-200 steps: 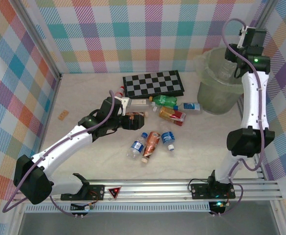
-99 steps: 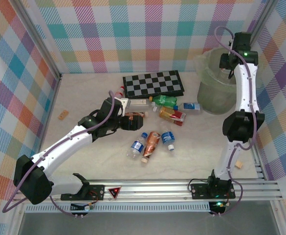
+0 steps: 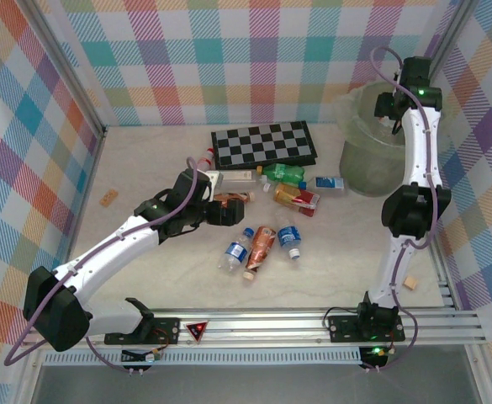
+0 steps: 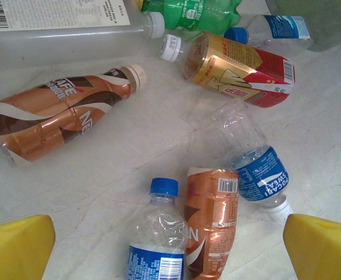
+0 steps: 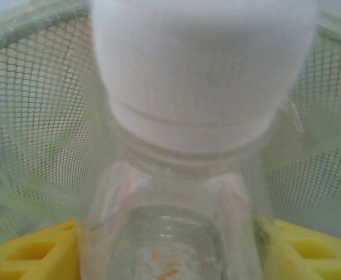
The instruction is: Put the plastic bottles in the bin
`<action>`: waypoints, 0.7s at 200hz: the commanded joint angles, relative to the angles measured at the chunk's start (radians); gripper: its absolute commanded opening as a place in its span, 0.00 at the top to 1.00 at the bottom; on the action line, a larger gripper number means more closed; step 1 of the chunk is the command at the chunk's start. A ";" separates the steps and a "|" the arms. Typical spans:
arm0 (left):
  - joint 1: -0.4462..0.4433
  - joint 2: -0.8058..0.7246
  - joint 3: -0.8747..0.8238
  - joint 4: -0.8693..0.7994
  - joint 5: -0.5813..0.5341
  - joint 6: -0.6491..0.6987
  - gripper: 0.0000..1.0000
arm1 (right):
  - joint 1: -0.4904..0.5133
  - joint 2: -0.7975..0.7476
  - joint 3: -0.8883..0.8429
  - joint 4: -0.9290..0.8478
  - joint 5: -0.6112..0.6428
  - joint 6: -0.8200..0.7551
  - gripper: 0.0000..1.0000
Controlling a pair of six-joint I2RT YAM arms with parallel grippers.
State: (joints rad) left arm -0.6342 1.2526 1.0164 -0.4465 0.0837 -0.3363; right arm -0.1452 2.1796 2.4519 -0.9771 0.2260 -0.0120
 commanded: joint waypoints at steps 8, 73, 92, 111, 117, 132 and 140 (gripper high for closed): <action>-0.005 -0.007 0.001 -0.018 -0.014 -0.017 0.00 | -0.013 0.047 0.009 -0.082 -0.032 0.024 0.25; -0.005 -0.007 0.002 -0.017 -0.024 -0.027 0.00 | -0.013 0.003 0.083 -0.112 -0.071 0.036 0.10; -0.004 -0.006 0.004 -0.024 -0.039 -0.032 0.00 | -0.014 -0.020 0.105 -0.124 -0.089 0.038 0.07; 0.004 -0.008 0.004 -0.032 -0.049 -0.034 0.00 | -0.017 -0.049 0.119 -0.133 -0.097 0.040 0.03; 0.008 -0.006 0.004 -0.034 -0.049 -0.034 0.00 | -0.017 -0.061 0.119 -0.136 -0.102 0.042 0.01; 0.021 -0.005 0.007 -0.038 -0.051 -0.030 0.00 | -0.018 -0.092 0.116 -0.140 -0.117 0.047 0.01; 0.031 0.000 0.010 -0.039 -0.052 -0.024 0.00 | -0.019 -0.108 0.114 -0.144 -0.126 0.048 0.01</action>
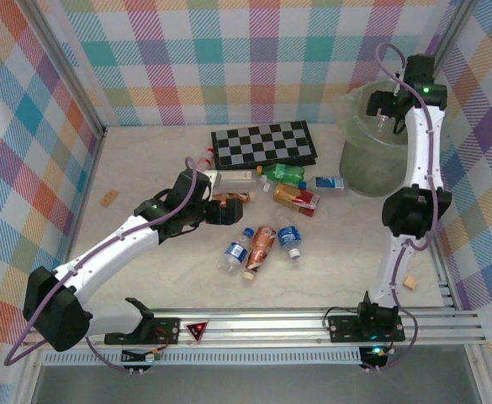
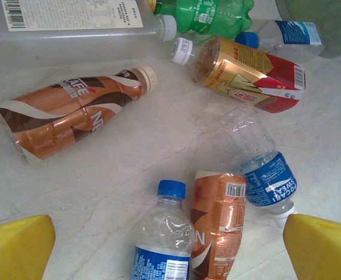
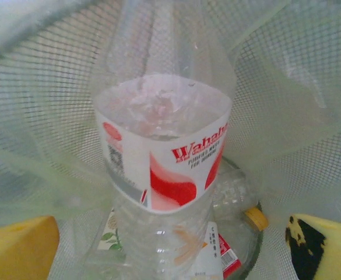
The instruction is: Put the plastic bottles in the bin
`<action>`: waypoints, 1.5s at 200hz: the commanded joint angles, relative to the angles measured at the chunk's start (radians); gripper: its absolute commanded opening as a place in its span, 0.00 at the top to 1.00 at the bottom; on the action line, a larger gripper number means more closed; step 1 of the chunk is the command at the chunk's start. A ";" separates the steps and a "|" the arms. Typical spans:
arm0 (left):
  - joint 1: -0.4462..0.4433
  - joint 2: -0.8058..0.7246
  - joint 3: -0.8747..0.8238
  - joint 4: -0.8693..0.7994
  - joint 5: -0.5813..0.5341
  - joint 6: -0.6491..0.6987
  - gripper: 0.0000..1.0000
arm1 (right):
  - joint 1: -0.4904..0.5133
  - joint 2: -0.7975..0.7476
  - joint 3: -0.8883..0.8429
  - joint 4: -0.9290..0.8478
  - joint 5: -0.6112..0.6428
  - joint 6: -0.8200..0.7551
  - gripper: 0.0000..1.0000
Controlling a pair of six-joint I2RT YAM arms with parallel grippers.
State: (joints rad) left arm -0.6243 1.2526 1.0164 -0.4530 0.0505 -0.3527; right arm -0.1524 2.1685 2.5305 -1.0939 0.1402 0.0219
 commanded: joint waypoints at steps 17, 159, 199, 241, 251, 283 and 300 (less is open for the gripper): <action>0.055 0.012 0.021 -0.033 -0.011 0.014 0.00 | -0.011 -0.136 0.029 -0.033 -0.059 0.026 0.01; 0.444 0.534 0.348 0.030 0.112 0.218 0.09 | -0.026 -0.747 -0.753 0.125 -0.752 0.234 0.01; 0.454 0.674 0.460 0.010 0.116 0.265 0.10 | -0.027 -0.809 -0.795 0.042 -0.861 0.197 0.01; 0.473 0.768 0.519 0.014 0.092 0.268 0.15 | -0.027 -0.871 -0.835 0.055 -0.939 0.221 0.00; 0.475 0.781 0.530 0.005 0.091 0.267 0.17 | -0.026 -0.878 -0.837 0.066 -0.952 0.231 0.00; 0.477 0.795 0.513 0.017 0.071 0.265 0.22 | -0.026 -0.883 -0.830 0.093 -0.954 0.254 0.00; 0.478 0.799 0.494 0.028 0.067 0.273 0.25 | -0.026 -0.883 -0.832 0.113 -0.954 0.271 0.00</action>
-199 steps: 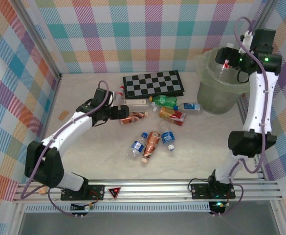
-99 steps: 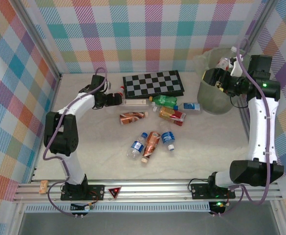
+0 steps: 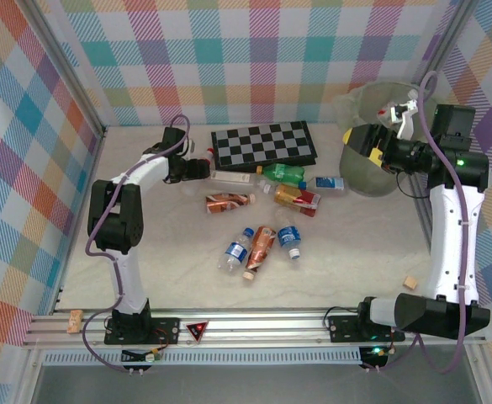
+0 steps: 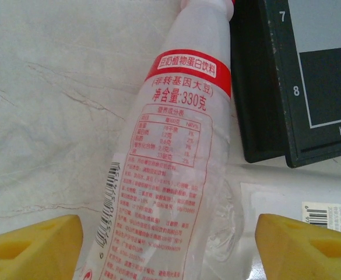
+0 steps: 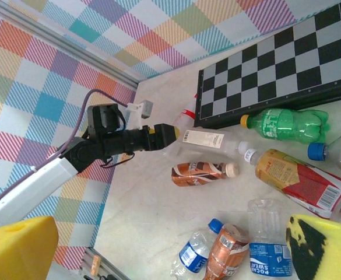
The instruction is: Put the plastic bottles in the bin
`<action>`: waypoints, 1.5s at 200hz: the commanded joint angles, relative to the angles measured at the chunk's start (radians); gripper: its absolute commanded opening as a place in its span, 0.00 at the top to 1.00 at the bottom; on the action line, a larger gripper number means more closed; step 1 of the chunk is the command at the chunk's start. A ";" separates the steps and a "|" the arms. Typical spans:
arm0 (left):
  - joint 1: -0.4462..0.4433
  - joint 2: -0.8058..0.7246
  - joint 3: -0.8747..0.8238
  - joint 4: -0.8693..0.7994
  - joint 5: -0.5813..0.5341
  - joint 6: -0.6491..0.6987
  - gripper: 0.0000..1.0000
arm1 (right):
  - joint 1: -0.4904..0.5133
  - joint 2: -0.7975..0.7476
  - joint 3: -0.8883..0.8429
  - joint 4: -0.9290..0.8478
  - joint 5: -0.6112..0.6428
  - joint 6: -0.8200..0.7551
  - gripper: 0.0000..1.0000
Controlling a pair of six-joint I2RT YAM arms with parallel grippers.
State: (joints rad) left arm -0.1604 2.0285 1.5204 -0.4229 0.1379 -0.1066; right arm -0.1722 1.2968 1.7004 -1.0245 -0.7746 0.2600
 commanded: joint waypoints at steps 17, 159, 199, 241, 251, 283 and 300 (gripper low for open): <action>0.014 0.025 -0.023 -0.002 -0.024 0.030 0.28 | -0.006 -0.016 -0.013 0.073 -0.051 0.049 0.00; 0.021 -0.066 -0.052 0.004 -0.025 0.024 0.57 | -0.006 -0.028 -0.071 0.143 -0.062 0.080 0.00; 0.022 -0.115 -0.057 -0.013 -0.039 0.030 0.59 | -0.004 -0.030 -0.079 0.143 -0.059 0.082 0.00; 0.022 -0.134 -0.089 -0.019 -0.045 0.033 0.53 | -0.004 -0.029 -0.085 0.150 -0.057 0.084 0.00; 0.022 -0.129 -0.101 -0.016 -0.055 0.033 0.44 | -0.005 -0.028 -0.086 0.150 -0.057 0.084 0.00; 0.022 -0.110 -0.140 0.007 -0.057 0.020 0.39 | -0.004 -0.035 -0.084 0.135 -0.050 0.070 0.00; 0.022 -0.098 -0.162 0.021 -0.043 0.009 0.39 | -0.004 -0.036 -0.082 0.123 -0.040 0.062 0.00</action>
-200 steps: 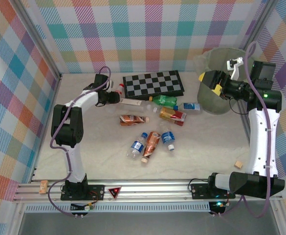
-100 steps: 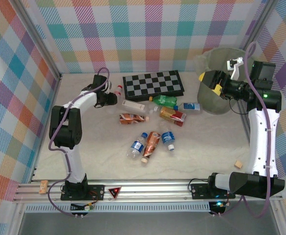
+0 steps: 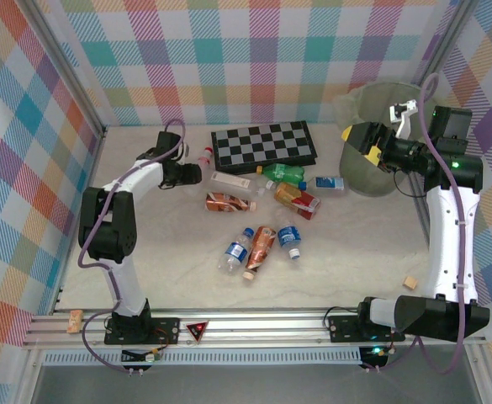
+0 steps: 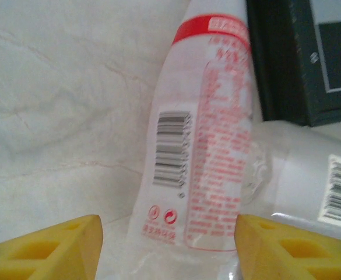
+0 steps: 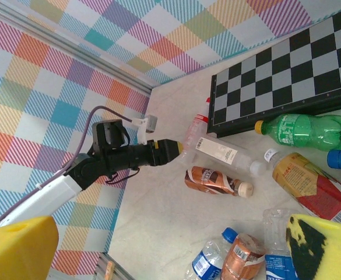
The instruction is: Put the plastic bottles in the bin
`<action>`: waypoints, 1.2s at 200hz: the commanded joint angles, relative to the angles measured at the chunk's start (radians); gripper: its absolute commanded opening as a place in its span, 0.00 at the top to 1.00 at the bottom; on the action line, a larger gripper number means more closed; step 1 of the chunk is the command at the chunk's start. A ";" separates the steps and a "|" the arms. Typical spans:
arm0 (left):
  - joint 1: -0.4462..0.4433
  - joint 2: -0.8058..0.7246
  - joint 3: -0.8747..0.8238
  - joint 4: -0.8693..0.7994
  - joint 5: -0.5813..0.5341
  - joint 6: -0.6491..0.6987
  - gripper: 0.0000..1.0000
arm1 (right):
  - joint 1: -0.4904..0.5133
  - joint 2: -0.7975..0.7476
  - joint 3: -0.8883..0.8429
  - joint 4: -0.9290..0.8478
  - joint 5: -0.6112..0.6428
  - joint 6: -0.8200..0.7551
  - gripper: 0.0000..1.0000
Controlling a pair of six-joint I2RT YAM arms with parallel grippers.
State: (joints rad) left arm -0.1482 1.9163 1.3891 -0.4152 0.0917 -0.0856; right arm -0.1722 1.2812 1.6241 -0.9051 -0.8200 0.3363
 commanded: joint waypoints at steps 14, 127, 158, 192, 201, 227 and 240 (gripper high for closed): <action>0.010 0.021 -0.048 0.021 0.003 -0.020 0.39 | -0.005 -0.023 -0.006 0.000 0.010 -0.018 0.00; 0.028 0.056 -0.073 0.027 0.063 -0.048 0.51 | -0.004 -0.028 -0.033 0.017 0.005 -0.005 0.00; 0.030 0.005 -0.087 0.027 0.061 -0.057 0.55 | -0.005 -0.026 -0.029 0.017 0.007 -0.004 0.00; 0.030 -0.096 -0.086 -0.018 0.033 -0.054 0.55 | -0.003 -0.019 -0.034 0.039 -0.018 0.013 0.00; 0.030 -0.128 -0.091 -0.024 0.031 -0.052 0.55 | 0.002 -0.016 -0.038 0.049 -0.026 0.021 0.00; 0.030 -0.217 -0.106 -0.041 0.029 -0.057 0.55 | 0.047 -0.004 -0.048 0.093 -0.022 0.055 0.00; 0.030 -0.263 -0.121 -0.042 0.039 -0.065 0.55 | 0.088 0.011 -0.055 0.129 -0.009 0.082 0.00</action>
State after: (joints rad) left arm -0.1257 1.7622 1.2911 -0.4271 0.1299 -0.1394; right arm -0.1436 1.2694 1.5887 -0.8558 -0.8131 0.3683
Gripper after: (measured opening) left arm 0.448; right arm 0.998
